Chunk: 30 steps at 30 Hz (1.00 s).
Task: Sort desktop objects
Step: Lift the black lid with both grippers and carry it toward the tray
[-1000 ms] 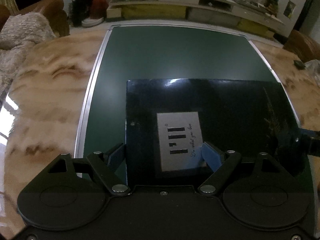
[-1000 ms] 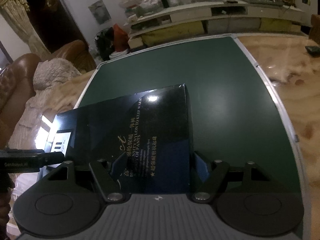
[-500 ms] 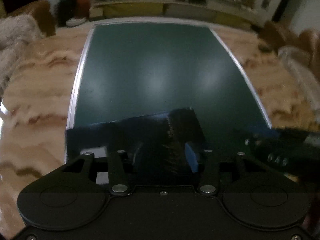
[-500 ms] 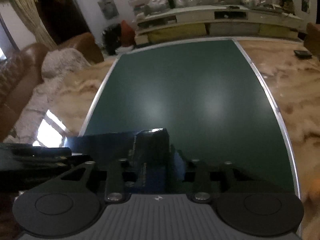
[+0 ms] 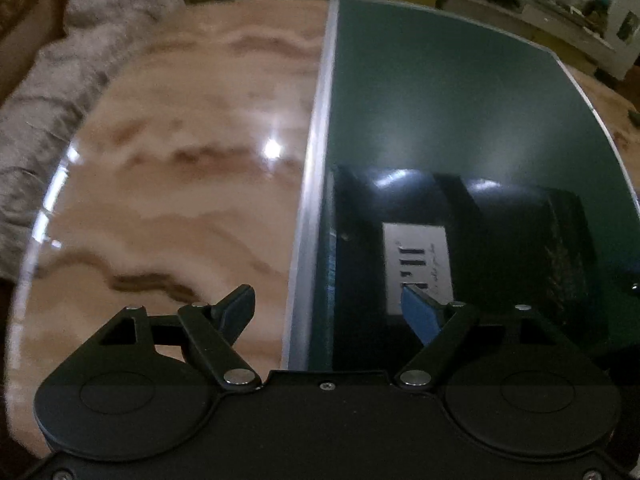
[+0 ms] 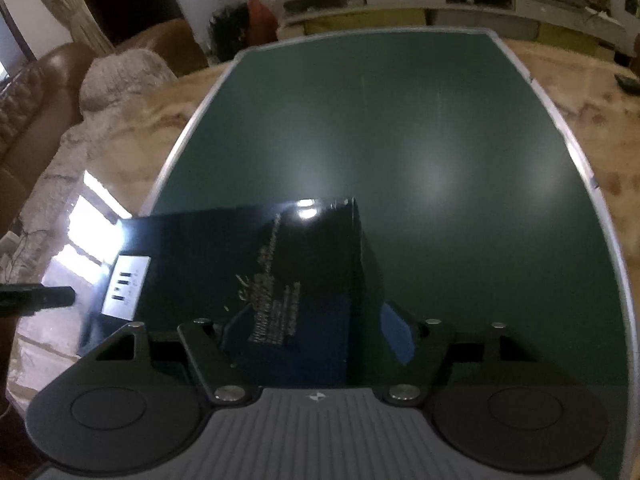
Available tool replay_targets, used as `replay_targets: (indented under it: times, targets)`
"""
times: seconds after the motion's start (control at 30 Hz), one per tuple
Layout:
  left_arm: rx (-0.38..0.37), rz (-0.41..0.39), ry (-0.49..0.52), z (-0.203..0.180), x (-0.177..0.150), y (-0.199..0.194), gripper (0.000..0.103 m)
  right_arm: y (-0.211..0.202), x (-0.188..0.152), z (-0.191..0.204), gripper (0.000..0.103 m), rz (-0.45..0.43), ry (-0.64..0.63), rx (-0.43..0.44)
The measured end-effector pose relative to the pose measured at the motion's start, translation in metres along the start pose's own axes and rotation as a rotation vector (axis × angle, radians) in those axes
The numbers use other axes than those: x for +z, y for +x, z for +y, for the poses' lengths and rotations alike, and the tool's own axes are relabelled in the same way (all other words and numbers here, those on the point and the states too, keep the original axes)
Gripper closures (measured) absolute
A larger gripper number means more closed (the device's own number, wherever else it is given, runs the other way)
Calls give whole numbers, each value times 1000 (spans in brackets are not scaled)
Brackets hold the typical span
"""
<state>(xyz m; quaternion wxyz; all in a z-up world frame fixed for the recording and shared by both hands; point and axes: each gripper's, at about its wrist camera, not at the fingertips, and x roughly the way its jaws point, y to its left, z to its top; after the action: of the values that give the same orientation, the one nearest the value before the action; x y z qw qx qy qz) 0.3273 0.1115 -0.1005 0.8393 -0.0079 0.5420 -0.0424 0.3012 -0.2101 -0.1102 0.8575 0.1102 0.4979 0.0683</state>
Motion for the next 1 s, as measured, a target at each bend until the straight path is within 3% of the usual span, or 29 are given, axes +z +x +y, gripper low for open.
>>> replay_targets:
  times: [0.27, 0.4, 0.7, 1.0]
  targets:
    - [-80, 10, -34, -1, -2, 37, 23, 23, -7, -7, 29, 42, 39, 57]
    - [-145, 15, -58, 1, -3, 42, 31, 32, -10, -8, 25, 49, 44, 95]
    - [-112, 6, -19, -15, -7, 32, 32, 34, -11, -7, 27, 27, 39, 98]
    - [-104, -36, 14, -31, 2, -8, 32, -2, 2, -5, 27, -18, 37, 90]
